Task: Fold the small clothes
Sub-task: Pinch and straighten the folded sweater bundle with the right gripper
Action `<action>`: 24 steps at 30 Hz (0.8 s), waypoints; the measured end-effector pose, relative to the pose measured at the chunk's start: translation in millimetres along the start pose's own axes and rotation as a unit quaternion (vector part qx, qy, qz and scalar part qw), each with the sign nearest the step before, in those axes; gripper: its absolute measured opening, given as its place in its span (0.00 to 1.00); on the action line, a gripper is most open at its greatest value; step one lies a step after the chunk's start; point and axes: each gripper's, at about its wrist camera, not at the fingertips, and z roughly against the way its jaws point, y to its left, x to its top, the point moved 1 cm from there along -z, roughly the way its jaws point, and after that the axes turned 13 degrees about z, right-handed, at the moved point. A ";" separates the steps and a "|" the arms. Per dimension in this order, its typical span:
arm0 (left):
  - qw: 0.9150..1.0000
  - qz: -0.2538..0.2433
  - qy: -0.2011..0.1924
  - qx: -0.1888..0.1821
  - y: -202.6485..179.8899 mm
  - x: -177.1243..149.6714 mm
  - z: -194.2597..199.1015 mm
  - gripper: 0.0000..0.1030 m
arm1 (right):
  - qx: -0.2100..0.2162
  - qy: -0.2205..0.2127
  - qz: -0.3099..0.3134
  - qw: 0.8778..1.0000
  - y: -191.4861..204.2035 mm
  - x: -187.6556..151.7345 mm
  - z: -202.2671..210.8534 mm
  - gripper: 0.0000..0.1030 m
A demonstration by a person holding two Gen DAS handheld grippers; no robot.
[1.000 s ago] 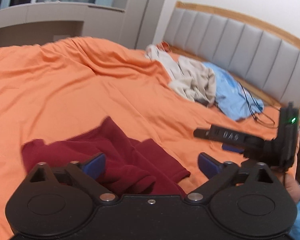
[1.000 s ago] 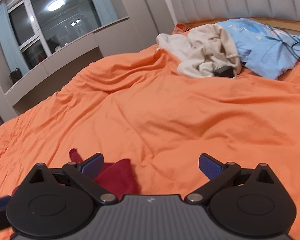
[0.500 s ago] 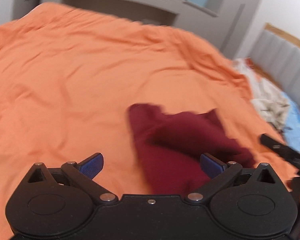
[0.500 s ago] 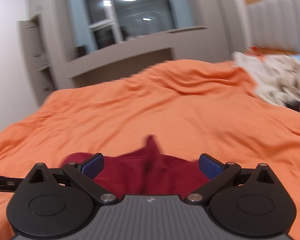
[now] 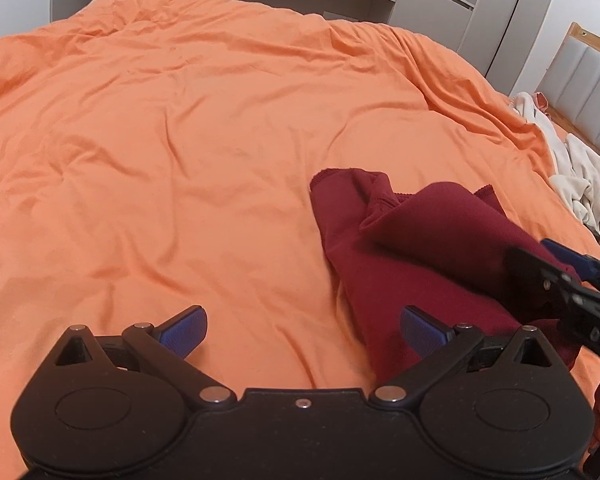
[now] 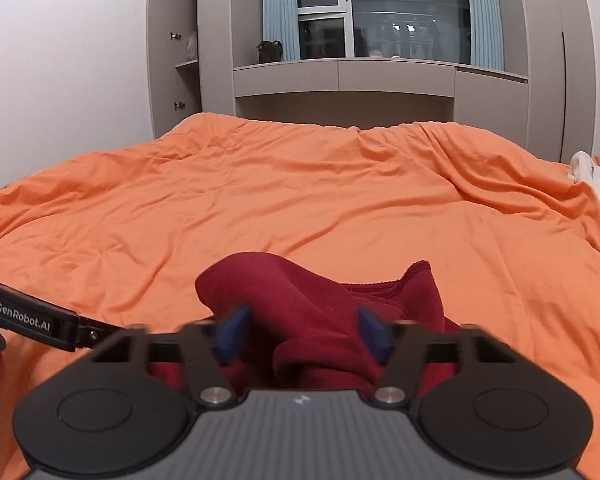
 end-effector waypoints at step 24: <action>1.000 -0.008 0.018 -0.023 -22.0 -5.5 -25.3 1.00 | -0.043 0.038 -0.310 0.949 -118.5 -62.8 22.1 0.66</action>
